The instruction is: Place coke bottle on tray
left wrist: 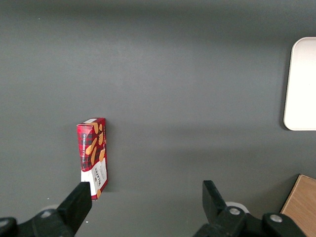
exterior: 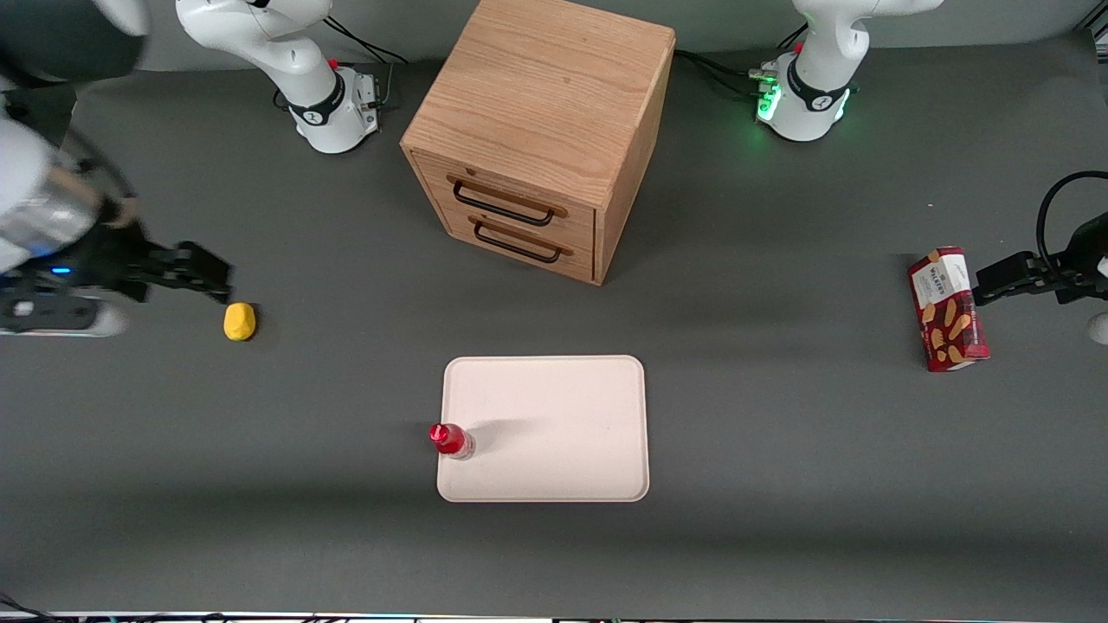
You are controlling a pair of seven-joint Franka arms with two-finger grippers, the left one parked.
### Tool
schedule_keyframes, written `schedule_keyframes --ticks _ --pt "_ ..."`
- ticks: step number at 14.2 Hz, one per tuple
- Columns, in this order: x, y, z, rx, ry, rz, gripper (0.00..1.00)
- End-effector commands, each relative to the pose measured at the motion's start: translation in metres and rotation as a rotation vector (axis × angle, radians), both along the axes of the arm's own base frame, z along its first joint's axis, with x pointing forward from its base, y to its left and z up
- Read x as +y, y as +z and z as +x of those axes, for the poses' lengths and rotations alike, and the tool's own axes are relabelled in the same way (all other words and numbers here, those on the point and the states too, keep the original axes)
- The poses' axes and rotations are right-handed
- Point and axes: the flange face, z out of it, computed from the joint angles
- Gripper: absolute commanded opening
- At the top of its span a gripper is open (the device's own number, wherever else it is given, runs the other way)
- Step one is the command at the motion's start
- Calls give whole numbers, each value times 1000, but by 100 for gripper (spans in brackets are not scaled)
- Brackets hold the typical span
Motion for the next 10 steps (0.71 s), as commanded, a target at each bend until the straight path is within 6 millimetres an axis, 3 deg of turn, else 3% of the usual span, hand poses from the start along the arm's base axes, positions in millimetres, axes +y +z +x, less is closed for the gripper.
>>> schedule_keyframes --ticks 1,3,5,10 --pt "-40 -8 -25 17 45 19 100" --pt "-68 -17 -38 -16 84 29 100" --pt "-83 -24 -44 -25 94 32 100" --pt "-104 -25 -33 -78 146 27 100"
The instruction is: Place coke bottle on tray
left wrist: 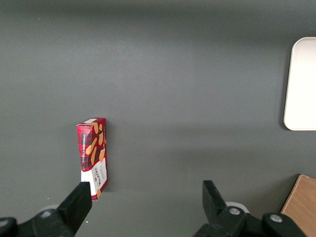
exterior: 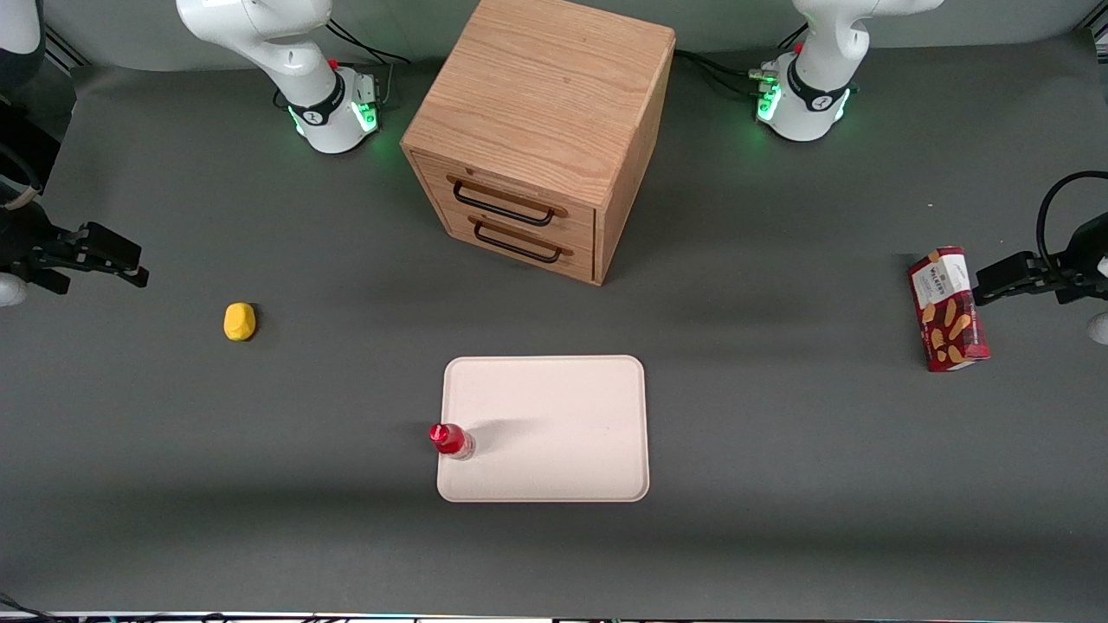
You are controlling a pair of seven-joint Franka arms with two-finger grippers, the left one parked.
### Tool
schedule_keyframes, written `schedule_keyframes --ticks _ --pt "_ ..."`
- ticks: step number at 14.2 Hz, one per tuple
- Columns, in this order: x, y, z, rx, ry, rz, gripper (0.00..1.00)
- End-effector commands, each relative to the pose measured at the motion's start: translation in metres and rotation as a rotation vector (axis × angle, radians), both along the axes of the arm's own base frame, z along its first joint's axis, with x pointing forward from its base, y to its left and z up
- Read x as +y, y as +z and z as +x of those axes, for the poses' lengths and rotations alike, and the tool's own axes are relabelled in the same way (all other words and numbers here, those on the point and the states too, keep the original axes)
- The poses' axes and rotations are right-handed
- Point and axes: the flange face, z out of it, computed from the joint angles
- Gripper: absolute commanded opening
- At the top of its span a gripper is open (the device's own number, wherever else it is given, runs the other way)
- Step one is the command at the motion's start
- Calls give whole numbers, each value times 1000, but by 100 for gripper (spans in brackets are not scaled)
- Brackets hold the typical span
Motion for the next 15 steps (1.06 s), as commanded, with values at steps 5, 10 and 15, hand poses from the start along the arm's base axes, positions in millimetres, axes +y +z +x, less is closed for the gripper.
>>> schedule_keyframes --ticks 5,10,15 --pt "-10 4 -3 -33 -16 4 100" --pt "-11 3 -2 -32 -46 9 100" --pt "-11 4 -3 -33 -33 10 100"
